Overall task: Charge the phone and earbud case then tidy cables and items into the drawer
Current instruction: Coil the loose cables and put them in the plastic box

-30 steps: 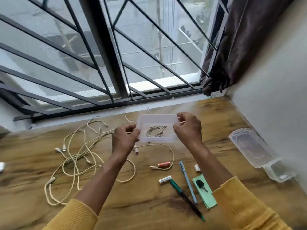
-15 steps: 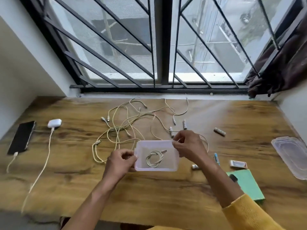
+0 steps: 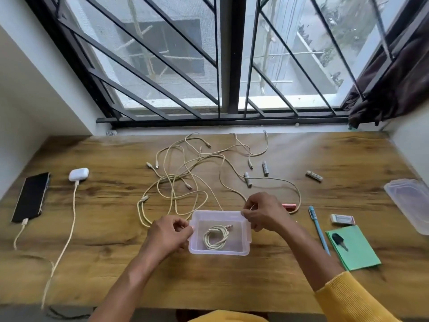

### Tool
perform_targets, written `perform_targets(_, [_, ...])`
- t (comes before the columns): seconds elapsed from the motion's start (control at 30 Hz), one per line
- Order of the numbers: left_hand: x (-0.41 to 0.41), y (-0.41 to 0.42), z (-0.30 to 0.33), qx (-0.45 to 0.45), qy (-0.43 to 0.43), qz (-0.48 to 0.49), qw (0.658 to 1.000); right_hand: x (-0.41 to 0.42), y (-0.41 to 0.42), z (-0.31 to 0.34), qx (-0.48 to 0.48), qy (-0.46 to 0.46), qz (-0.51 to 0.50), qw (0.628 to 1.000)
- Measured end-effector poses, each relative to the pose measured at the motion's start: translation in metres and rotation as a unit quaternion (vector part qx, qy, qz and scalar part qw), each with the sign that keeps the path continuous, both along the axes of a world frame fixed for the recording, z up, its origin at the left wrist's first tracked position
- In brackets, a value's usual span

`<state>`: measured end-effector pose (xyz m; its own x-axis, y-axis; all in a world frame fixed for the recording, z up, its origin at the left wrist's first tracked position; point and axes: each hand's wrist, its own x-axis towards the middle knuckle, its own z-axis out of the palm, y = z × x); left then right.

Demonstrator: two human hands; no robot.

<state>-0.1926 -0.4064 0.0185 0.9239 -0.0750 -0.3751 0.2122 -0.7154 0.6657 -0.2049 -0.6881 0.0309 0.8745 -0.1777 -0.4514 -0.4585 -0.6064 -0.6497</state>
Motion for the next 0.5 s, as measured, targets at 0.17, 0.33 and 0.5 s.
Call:
perform_targets(0.17, [0.016,-0.009,0.02,0.106,-0.183,-0.043,0.976,-0.006,-0.016,-0.005,-0.171,-0.094,-0.019,0.981])
perform_targets(0.33, [0.031,-0.036,0.032,0.054,-0.219,-0.065,0.972,-0.01,-0.042,-0.005,-0.261,-0.055,-0.022,0.963])
perform_targets(0.5, [0.035,-0.06,0.03,0.026,-0.218,-0.097,0.971,-0.006,-0.046,-0.007,-0.293,-0.014,0.014,0.956])
